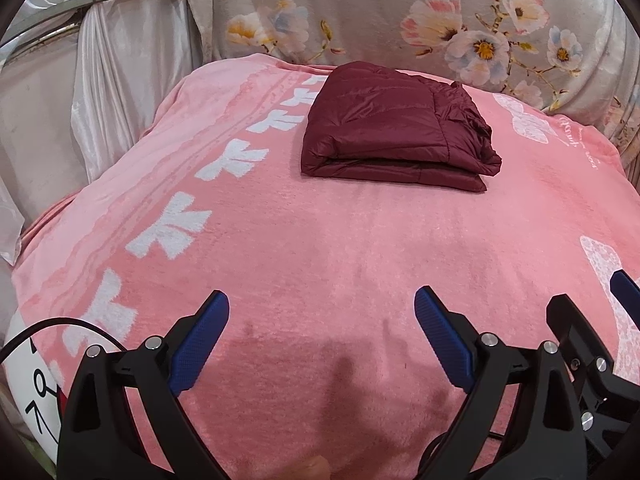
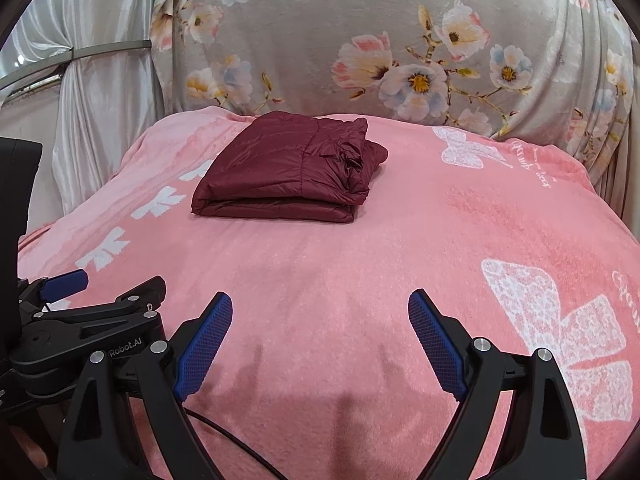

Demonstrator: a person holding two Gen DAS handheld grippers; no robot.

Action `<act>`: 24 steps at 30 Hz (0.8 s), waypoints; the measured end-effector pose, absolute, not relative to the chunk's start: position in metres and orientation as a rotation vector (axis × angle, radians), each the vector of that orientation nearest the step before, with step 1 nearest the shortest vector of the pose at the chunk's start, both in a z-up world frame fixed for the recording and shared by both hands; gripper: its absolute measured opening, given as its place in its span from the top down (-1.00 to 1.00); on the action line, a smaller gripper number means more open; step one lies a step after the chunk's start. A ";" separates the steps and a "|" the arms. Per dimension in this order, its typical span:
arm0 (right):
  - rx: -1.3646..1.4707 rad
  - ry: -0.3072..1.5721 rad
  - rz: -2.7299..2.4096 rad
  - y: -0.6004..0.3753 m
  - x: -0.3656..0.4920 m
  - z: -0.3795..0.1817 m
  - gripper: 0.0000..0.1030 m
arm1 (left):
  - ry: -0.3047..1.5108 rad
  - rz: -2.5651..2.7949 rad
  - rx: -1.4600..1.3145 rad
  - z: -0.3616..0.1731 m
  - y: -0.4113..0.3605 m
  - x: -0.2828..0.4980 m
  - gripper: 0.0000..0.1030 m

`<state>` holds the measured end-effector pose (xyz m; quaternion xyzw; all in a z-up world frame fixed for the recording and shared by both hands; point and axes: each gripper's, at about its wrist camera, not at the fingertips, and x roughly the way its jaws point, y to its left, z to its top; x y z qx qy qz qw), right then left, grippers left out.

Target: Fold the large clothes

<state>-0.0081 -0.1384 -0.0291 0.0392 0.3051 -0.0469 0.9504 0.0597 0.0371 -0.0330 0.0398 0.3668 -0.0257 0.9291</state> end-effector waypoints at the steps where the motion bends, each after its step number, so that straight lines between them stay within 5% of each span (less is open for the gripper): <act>1: 0.078 0.620 -0.096 -0.138 -0.008 -0.029 -0.69 | 0.749 -0.050 0.083 -0.033 0.037 0.059 -0.78; 24: 0.087 0.629 -0.097 -0.138 -0.007 -0.030 -0.70 | 0.748 -0.044 0.086 -0.033 0.036 0.060 -0.77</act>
